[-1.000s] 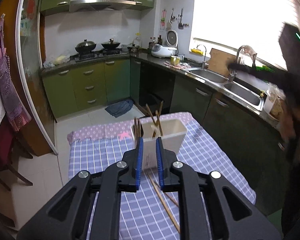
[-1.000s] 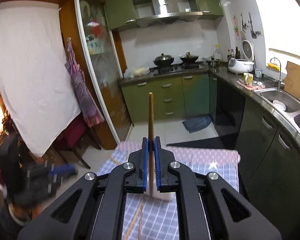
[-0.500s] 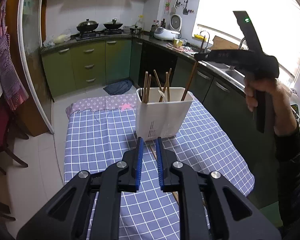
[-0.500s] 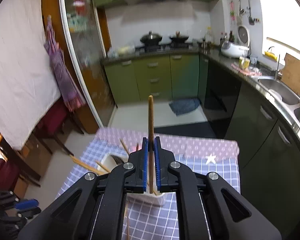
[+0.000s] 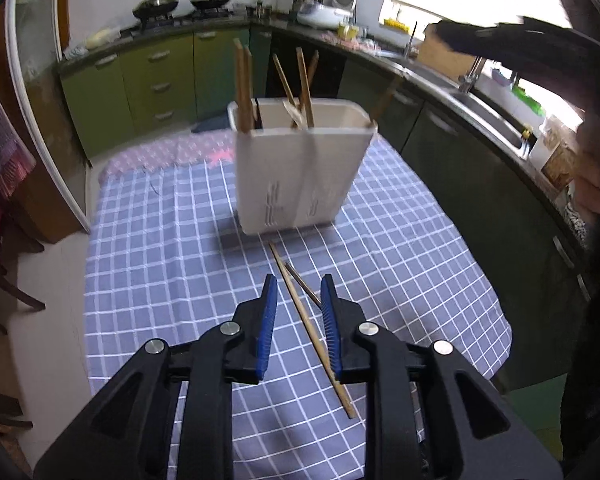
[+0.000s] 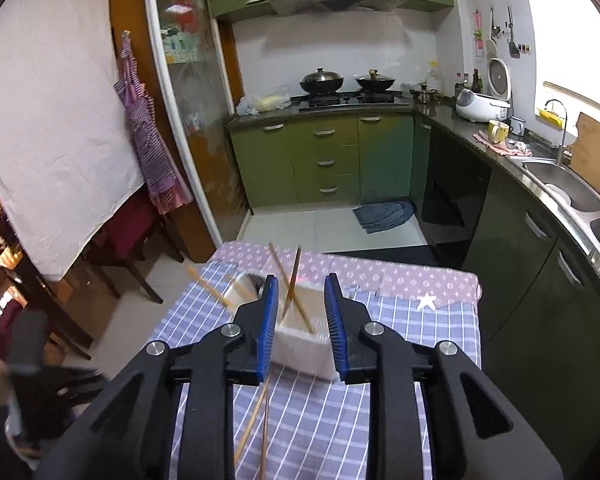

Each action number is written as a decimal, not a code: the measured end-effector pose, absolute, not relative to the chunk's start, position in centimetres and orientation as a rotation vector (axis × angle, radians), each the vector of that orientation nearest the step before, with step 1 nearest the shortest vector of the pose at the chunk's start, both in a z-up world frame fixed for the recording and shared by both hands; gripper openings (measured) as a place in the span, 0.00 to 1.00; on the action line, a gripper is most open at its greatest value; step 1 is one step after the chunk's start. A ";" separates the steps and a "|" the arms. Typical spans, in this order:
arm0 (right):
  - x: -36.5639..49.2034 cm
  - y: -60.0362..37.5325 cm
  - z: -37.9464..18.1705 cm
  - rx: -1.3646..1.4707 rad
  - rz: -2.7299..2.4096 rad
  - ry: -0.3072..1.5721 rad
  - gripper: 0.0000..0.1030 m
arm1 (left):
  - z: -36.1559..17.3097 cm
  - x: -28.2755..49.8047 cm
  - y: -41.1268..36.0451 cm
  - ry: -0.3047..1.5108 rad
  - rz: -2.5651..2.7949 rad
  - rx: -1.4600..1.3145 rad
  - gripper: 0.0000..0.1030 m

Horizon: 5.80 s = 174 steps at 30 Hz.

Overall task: Organize utensils
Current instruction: 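Move both grippers back down to the remaining chopsticks on the cloth, then grasp a wooden chopstick with the left gripper and lift it upright while the right gripper grasps another, then lift both held chopsticks upright and carry them toward the white holder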

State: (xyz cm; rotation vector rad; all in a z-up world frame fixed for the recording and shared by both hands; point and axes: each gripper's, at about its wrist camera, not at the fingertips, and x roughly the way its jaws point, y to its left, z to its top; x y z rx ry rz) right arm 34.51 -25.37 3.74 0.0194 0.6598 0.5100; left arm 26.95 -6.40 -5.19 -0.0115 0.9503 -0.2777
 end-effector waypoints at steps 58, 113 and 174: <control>28.8 -29.1 -12.8 0.003 0.535 0.985 0.40 | -8.7 28.9 -7.1 1.043 -0.163 -0.001 0.06; 32.3 -17.8 -11.9 -0.160 0.571 0.994 0.06 | -4.4 20.5 -5.6 0.835 -0.244 0.075 0.06; 23.6 -26.3 -6.2 -0.059 0.558 0.775 0.06 | 8.7 25.1 -8.8 0.595 -0.247 0.122 0.06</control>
